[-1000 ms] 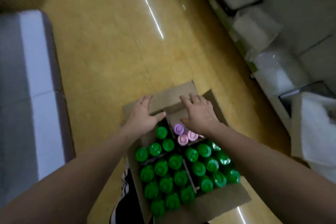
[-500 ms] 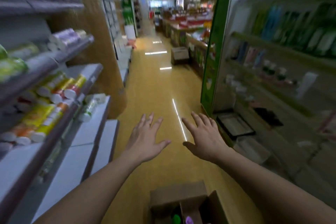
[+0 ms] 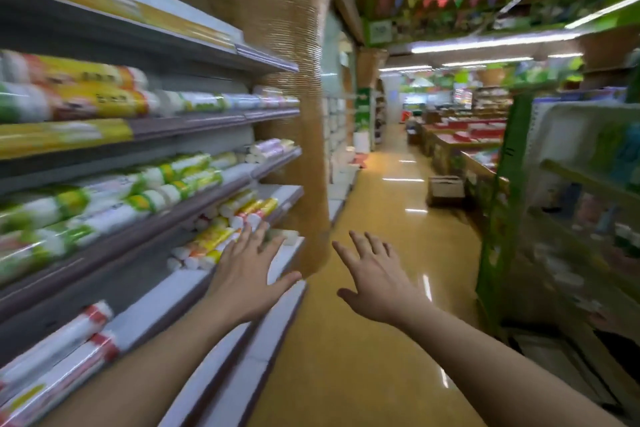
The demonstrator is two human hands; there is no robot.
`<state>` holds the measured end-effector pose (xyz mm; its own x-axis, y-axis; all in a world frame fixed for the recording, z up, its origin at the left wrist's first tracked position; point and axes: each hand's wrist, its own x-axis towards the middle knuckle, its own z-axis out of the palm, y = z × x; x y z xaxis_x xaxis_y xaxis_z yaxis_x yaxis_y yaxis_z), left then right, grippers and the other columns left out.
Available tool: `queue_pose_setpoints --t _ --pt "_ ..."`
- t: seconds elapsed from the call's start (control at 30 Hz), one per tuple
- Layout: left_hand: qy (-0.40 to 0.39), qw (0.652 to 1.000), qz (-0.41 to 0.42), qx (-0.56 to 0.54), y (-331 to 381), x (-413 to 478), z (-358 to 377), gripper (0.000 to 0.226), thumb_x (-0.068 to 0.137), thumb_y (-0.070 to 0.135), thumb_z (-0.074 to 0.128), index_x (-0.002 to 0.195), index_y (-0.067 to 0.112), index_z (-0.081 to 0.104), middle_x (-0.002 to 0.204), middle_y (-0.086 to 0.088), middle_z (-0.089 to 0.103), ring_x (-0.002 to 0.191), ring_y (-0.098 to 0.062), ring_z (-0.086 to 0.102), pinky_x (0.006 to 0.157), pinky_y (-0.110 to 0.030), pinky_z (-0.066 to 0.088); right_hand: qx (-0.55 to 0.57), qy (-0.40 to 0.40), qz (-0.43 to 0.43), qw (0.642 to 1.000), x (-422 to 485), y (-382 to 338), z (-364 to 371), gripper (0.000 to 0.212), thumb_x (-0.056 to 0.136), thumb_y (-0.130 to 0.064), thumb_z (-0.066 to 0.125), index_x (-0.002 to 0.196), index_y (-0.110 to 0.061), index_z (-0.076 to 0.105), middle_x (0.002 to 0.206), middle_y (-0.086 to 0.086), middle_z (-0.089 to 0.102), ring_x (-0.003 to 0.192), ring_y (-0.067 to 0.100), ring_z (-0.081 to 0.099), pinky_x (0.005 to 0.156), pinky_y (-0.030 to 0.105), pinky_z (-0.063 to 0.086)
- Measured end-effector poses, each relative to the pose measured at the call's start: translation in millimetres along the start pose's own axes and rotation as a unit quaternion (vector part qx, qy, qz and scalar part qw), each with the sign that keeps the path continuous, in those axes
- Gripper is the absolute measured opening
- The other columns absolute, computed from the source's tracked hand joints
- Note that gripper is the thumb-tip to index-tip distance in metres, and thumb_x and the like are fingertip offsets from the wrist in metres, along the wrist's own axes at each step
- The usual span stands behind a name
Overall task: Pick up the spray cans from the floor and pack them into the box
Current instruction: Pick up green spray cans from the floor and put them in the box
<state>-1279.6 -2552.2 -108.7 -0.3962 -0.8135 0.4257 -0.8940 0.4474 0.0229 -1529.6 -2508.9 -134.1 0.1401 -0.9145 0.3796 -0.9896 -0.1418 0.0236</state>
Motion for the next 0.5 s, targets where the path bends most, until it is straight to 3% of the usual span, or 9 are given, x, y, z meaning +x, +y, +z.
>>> queue_pose_setpoints --t 0.1,0.23,0.4,0.5 --pt "0.016 0.996 -0.086 0.019 -8.6 -62.4 -29.1 0.087 0.085 0.083 0.029 0.159 0.04 0.014 0.169 0.001 0.005 0.155 -0.025 -0.001 0.124 -0.044 0.008 0.012 0.006 -0.112 0.994 1.0 -36.9 -9.1 0.085 0.088 -0.059 0.055 0.157 -0.032 0.013 0.167 0.012 0.012 0.153 0.037 0.008 0.118 0.056 0.019" --pt "-0.022 0.974 -0.203 0.099 -20.9 -168.3 -69.5 0.095 0.077 0.088 0.015 0.159 0.04 0.013 0.169 0.001 -0.006 0.155 -0.025 -0.011 0.124 -0.047 0.001 0.056 -0.029 -0.234 0.97 -5.1 -117.2 -18.9 0.084 0.092 -0.062 0.048 0.159 -0.033 0.007 0.168 0.009 0.005 0.154 0.035 0.003 0.121 0.053 0.013" --pt "-0.004 0.921 -0.358 0.155 -38.3 -317.3 -146.7 0.085 0.085 0.081 0.032 0.158 0.039 0.018 0.169 0.001 -0.006 0.154 -0.026 -0.014 0.122 -0.052 0.004 0.09 -0.026 -0.381 0.92 -56.1 -243.4 -37.1 0.086 0.091 -0.06 0.048 0.159 -0.037 0.001 0.169 0.003 -0.001 0.155 0.028 0.004 0.122 0.045 0.017" --pt "0.001 0.884 -0.435 0.171 -34.8 -401.0 -185.7 0.094 0.078 0.091 0.017 0.158 0.041 0.015 0.168 0.003 -0.011 0.153 -0.026 -0.018 0.121 -0.054 0.002 0.119 -0.029 -0.452 0.884 -101.0 -308.7 -57.9 0.087 0.09 -0.057 0.053 0.159 -0.037 0.003 0.169 0.003 -0.002 0.154 0.029 0.004 0.123 0.049 0.015"
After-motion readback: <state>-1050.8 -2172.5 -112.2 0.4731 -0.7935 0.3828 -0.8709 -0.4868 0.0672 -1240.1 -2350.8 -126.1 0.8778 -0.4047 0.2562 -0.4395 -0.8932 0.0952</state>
